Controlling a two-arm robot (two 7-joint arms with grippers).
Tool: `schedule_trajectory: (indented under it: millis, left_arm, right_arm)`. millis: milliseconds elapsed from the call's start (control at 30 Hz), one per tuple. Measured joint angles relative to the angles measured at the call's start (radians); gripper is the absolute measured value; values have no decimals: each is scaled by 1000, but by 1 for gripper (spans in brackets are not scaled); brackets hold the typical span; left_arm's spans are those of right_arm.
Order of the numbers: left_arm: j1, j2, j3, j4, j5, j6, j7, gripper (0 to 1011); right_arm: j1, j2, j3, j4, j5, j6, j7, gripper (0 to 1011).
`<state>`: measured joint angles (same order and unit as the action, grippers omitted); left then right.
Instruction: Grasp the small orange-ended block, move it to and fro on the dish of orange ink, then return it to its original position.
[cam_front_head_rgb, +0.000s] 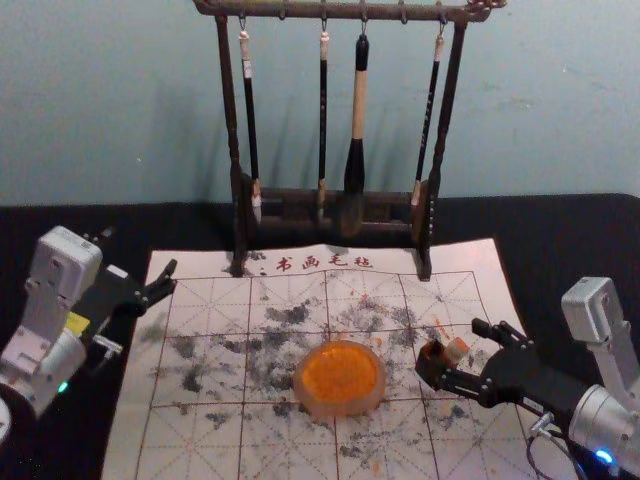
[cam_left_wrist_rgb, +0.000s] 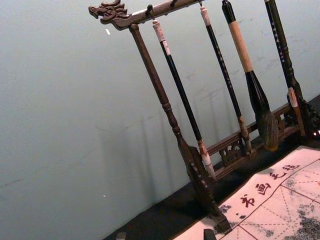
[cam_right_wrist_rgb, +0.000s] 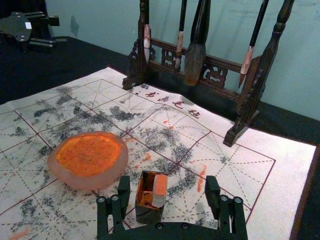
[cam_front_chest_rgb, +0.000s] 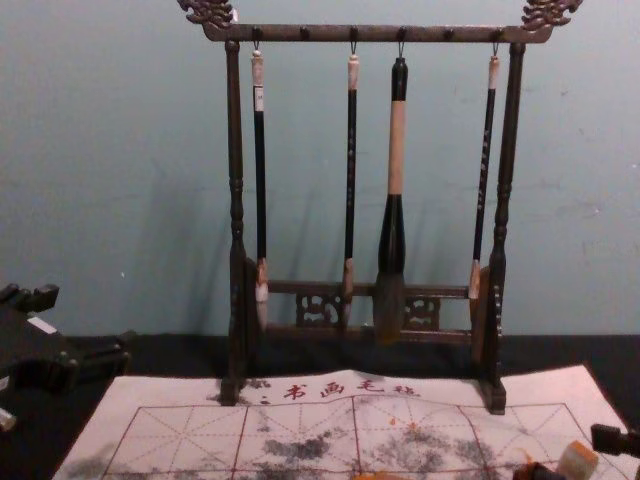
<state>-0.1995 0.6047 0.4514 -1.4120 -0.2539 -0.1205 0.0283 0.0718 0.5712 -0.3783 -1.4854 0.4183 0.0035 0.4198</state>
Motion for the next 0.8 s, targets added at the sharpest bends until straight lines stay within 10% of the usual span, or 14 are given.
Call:
schedule_trajectory:
  millis: [800]
  left_arm:
    - [0,0,0,0,0,0,0,1001]
  right_arm:
    - [-1,1,-1,-1,2,-2,-1,203]
